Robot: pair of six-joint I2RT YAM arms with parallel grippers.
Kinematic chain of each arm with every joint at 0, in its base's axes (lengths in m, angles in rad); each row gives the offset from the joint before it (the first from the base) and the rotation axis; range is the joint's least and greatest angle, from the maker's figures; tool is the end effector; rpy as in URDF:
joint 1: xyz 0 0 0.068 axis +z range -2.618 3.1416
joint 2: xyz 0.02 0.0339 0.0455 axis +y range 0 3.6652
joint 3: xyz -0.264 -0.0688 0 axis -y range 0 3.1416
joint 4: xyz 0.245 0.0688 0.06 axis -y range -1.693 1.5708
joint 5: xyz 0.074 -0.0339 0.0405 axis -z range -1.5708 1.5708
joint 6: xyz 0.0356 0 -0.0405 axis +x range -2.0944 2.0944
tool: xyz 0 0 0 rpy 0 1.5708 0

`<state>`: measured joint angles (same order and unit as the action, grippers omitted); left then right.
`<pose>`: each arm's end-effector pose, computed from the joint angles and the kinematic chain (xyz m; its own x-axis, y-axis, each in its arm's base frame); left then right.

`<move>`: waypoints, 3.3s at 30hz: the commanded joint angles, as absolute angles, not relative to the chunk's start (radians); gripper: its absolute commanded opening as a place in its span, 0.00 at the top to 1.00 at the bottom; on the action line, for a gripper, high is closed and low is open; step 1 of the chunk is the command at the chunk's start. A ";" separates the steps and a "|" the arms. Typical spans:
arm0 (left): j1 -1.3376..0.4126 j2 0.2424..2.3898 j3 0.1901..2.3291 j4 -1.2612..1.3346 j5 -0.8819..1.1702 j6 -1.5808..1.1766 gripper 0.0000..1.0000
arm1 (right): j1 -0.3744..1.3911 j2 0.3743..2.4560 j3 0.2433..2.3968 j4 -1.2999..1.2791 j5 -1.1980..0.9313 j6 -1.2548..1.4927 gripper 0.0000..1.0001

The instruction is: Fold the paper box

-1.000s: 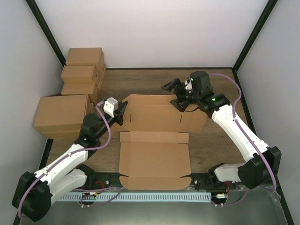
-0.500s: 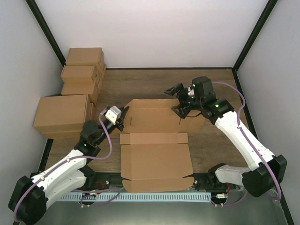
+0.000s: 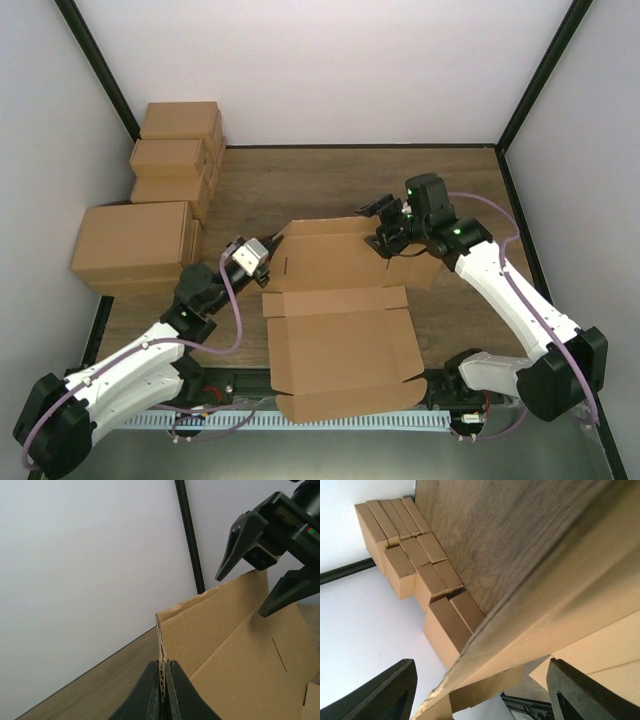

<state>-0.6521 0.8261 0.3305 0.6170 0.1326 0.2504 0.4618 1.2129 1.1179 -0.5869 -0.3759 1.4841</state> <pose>0.1510 -0.1212 0.2571 0.2681 0.1043 -0.9577 0.6600 0.7043 0.2615 0.2272 0.1277 0.3298 -0.7160 0.6788 0.1633 0.5042 0.3409 0.7935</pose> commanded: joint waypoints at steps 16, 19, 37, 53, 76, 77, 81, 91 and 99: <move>-0.719 0.781 0.301 0.627 0.167 0.304 0.96 | 0.468 1.114 0.943 -0.484 -0.401 1.551 0.73; -0.738 0.747 0.299 0.613 0.169 0.322 0.96 | 0.468 1.135 0.952 -0.473 -0.408 1.554 0.73; -0.787 0.763 0.348 0.524 0.156 0.316 0.52 | 0.469 1.107 0.963 -0.427 -0.347 1.567 0.99; -0.716 1.174 1.304 -0.582 0.055 -0.300 0.00 | 0.545 1.135 0.914 -0.209 -0.181 1.247 0.99; -0.571 1.406 1.521 -0.757 0.218 -0.136 0.00 | 0.586 1.034 0.523 0.413 -0.356 1.216 0.99; -0.538 1.400 1.534 -0.768 0.244 -0.144 0.00 | 0.585 1.044 0.538 0.446 -0.356 1.221 0.99; -0.437 1.378 1.577 -0.809 0.275 -0.127 0.00 | 0.588 1.099 0.620 0.487 -0.359 1.242 0.99; -0.433 1.408 1.553 -0.881 0.353 -0.004 0.00 | 0.614 1.271 0.489 0.777 -0.378 1.345 0.99; -0.533 1.445 1.477 -0.889 0.264 0.064 0.00 | 0.614 1.251 0.485 0.707 -0.340 1.243 0.99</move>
<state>-0.4919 1.4200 1.4944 -0.8631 0.2947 0.0067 0.6064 1.2713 0.4690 0.6930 -0.3672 1.3132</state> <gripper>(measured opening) 0.999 0.025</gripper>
